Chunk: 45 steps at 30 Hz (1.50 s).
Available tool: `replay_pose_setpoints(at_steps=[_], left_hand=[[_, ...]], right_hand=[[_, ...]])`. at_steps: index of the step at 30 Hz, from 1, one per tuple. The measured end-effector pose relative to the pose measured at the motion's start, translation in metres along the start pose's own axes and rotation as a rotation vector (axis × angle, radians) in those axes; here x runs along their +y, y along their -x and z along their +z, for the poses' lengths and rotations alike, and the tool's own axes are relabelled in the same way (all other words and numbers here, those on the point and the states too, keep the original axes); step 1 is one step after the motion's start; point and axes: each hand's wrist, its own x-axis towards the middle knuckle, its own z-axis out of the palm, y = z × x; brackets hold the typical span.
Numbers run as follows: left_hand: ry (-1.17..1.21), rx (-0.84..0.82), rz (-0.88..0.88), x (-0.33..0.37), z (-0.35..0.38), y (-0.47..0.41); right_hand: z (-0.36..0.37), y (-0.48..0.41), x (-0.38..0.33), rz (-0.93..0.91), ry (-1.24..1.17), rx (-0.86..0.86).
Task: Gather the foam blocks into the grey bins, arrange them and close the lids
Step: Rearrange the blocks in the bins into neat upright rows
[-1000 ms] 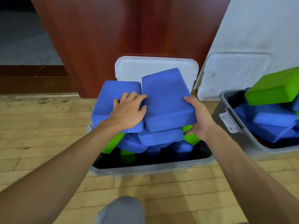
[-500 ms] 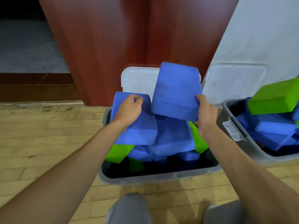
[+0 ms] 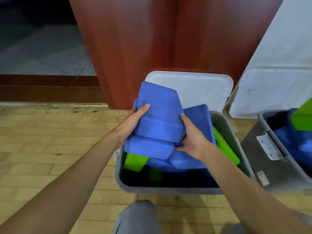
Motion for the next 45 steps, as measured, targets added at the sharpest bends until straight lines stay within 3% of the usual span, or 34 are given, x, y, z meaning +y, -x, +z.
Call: replay_pose_setpoints(at_steps=[5,10,14,17,22,26,32,36,41,45], left_hand=[[0.105,0.154,0.127,0.000,0.005,0.009],[0.005,0.082,0.340,0.039,0.016,0.007],[-0.100,-0.028,0.397,0.072,0.073,-0.017],[-0.123,-0.212,0.368,0.074,0.141,-0.028],[-0.116,-0.373,0.247,0.051,0.245,-0.049],[-0.162,-0.374,0.139,0.017,0.301,-0.070],[-0.236,-0.487,0.028,-0.036,0.349,-0.102],[-0.264,-0.461,0.020,-0.065,0.356,-0.100],[-0.282,-0.434,-0.062,-0.051,0.355,-0.096],[-0.403,-0.434,0.032,-0.034,0.344,-0.088]], right_hand=[[0.014,0.006,0.005,-0.049,-0.033,-0.037],[0.005,0.028,-0.022,-0.218,-0.077,0.047],[-0.032,0.053,-0.062,-0.402,-0.084,0.288],[-0.082,0.064,-0.076,-0.491,-0.059,0.492],[-0.172,0.073,-0.070,-0.505,-0.015,0.790],[-0.223,0.068,-0.048,-0.454,0.002,0.919],[-0.277,0.043,-0.020,-0.346,-0.044,0.991],[-0.293,0.036,-0.011,-0.326,-0.012,0.956],[-0.300,0.036,-0.017,-0.329,-0.069,0.909],[-0.295,0.046,-0.019,-0.308,0.055,1.049]])
